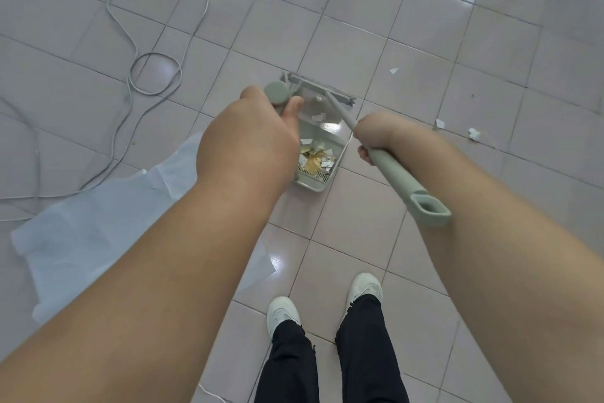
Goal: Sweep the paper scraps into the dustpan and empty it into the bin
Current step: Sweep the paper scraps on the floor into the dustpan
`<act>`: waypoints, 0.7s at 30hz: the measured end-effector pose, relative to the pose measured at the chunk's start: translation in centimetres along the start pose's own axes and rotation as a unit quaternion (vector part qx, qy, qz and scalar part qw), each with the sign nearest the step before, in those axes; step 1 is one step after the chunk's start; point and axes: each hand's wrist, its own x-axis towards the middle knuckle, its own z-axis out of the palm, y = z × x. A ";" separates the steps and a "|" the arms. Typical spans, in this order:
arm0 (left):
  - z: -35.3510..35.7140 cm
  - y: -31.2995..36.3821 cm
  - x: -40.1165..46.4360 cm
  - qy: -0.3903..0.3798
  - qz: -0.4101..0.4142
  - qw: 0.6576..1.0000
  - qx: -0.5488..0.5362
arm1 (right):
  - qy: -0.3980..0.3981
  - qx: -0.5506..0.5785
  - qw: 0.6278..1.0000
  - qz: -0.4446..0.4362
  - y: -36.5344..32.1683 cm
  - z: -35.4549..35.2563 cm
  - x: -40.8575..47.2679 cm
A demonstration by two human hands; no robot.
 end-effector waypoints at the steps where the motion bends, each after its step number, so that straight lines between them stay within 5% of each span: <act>1: 0.1 0.1 0.0 0.002 -0.001 1.000 0.000 | 0.000 -0.003 1.000 0.005 0.2 0.2 0.6; 7: 0.1 0.3 -0.2 0.004 -0.005 1.000 0.000 | -0.009 -0.025 1.000 -0.010 1.9 0.4 0.1; 12: 0.1 0.5 -0.5 0.004 -0.005 1.000 0.004 | -0.072 0.010 0.995 0.069 5.8 -1.2 -4.2; 21: 0.6 0.1 -2.2 -0.001 -0.007 1.000 -0.009 | -0.014 0.096 0.995 0.014 7.5 -2.5 -7.2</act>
